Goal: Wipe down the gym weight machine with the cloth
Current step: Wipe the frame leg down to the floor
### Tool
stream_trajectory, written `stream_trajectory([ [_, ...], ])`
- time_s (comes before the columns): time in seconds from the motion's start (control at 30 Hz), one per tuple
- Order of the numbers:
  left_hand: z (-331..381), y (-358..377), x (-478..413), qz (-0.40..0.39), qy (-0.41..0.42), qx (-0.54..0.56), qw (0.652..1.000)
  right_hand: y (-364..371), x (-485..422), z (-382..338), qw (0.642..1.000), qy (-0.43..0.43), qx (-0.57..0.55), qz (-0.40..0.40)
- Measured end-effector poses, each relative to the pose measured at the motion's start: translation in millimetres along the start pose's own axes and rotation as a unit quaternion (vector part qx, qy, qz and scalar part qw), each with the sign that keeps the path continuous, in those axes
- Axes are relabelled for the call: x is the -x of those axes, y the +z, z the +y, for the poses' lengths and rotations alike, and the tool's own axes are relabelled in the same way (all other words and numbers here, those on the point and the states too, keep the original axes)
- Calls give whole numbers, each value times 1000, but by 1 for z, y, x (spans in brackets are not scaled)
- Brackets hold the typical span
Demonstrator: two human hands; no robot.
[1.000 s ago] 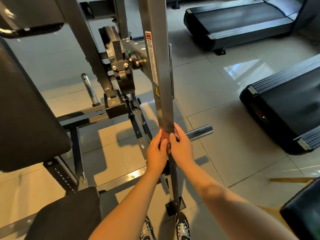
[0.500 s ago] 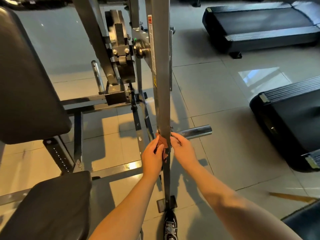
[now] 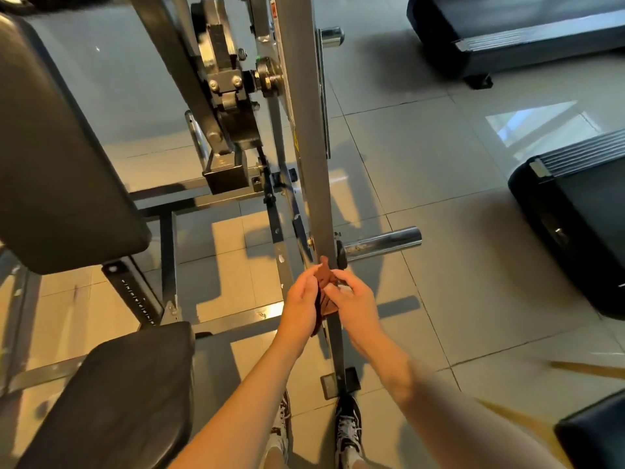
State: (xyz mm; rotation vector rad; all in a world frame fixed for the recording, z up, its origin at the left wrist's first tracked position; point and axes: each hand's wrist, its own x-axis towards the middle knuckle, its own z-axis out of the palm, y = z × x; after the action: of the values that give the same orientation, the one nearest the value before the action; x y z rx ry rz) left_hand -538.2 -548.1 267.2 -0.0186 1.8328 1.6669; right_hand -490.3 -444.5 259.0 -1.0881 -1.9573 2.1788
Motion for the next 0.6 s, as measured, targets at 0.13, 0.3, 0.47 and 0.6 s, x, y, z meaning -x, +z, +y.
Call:
stream_trajectory([
  [0.13, -2, -15, -13, 36, 33, -51, 998, -2, -12, 2, 995, -64, 33, 72],
  [0.3, -19, -30, -38, 18, 38, -91, 995, 20, -34, -4, 967, -142, 108, 180],
  [0.47, -32, -32, -49, -60, 64, -87, 992, 37, -46, 21, 957, -143, 89, 235],
  [0.6, -50, -40, -53, -109, 43, -75, 990, 44, -46, 56, 960, -89, 52, 259],
])
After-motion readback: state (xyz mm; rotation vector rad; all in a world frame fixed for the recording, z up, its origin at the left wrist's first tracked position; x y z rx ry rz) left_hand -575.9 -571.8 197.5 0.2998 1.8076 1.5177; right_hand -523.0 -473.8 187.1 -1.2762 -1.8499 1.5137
